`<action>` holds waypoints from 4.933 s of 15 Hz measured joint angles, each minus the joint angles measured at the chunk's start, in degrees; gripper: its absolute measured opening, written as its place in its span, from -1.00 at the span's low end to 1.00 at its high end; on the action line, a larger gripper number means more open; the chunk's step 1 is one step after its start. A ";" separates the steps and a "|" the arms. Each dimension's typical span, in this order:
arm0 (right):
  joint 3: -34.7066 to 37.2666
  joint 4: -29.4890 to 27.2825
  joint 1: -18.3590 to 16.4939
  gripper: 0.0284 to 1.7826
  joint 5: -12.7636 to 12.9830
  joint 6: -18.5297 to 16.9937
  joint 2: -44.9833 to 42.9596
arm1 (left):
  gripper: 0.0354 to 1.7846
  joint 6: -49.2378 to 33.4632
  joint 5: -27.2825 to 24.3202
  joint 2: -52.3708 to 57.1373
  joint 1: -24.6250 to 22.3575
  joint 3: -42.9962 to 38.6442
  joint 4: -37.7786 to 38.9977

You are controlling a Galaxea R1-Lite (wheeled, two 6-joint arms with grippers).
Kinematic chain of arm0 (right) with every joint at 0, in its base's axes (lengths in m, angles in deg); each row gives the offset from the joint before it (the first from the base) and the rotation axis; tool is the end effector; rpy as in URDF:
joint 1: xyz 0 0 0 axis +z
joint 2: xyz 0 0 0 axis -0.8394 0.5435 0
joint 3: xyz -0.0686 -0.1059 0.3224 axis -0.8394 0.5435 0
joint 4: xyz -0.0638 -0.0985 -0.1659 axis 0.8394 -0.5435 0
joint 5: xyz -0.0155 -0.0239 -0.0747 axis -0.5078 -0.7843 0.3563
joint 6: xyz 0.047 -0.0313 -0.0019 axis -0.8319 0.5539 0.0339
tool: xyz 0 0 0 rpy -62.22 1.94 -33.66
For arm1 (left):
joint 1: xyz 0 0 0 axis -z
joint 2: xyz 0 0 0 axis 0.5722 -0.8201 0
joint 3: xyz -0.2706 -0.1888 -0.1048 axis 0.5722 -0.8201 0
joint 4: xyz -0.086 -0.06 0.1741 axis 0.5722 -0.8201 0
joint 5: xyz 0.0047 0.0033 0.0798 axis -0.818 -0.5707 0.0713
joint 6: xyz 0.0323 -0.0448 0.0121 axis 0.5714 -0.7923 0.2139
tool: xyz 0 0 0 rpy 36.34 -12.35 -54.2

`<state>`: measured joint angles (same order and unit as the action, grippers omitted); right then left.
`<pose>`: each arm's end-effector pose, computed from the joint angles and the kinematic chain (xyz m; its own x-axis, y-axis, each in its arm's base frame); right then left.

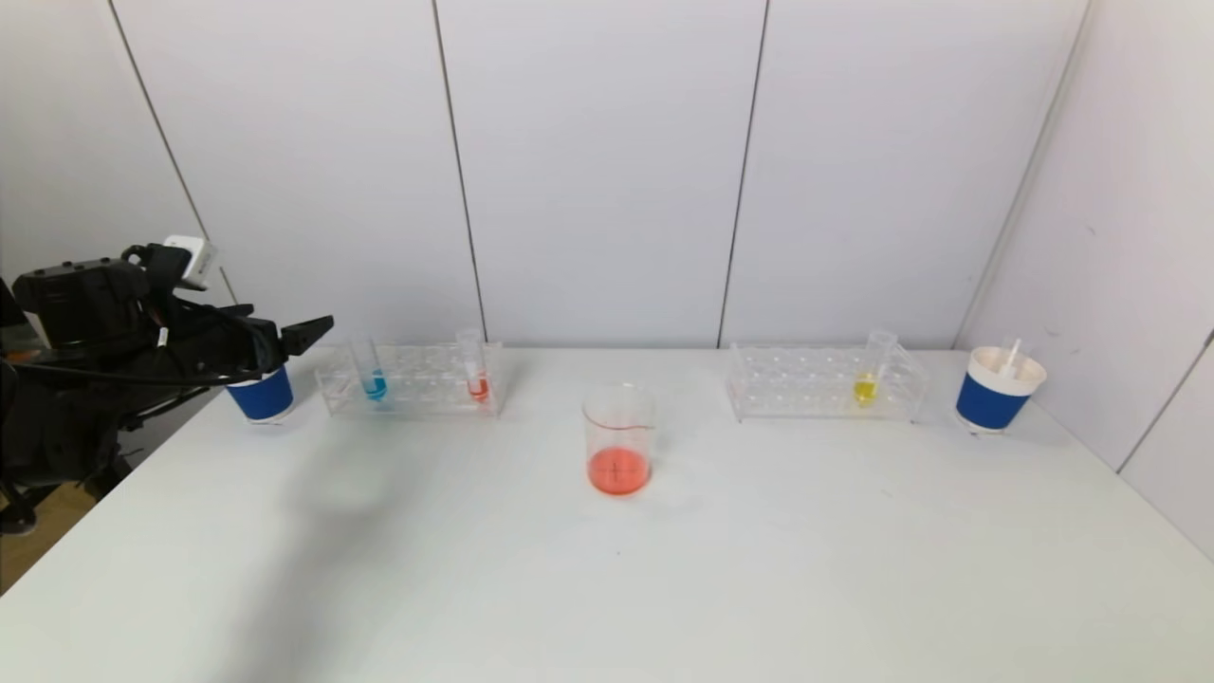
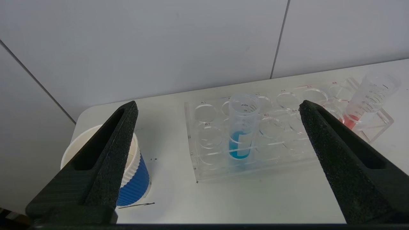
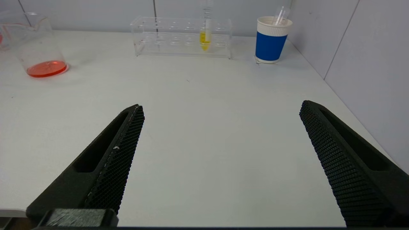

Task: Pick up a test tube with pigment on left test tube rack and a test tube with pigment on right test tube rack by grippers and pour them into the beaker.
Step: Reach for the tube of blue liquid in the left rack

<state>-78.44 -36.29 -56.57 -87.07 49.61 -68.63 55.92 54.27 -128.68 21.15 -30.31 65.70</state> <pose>-0.0211 -0.0010 0.0752 1.0000 -0.0061 -0.0016 0.0061 0.9998 -0.0165 0.4089 0.0771 0.1812 0.9786 -0.1684 -0.1179 0.1764 0.9824 0.0607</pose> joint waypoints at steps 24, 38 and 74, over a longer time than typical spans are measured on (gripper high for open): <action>0.00 0.00 0.00 0.99 0.02 -0.01 0.00 | 0.95 -2.77 -0.77 -1.16 -1.18 1.88 -0.01; 0.00 0.00 0.00 0.99 0.02 -0.01 0.00 | -0.92 -4.25 -0.09 -5.89 -0.77 5.07 -1.55; 0.00 0.02 0.00 0.99 0.02 0.00 0.00 | 0.91 -0.52 -10.85 -14.21 1.57 9.20 0.79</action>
<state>-78.44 -36.27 -56.57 -87.04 49.61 -68.63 55.40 43.42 -142.90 22.72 -21.11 66.49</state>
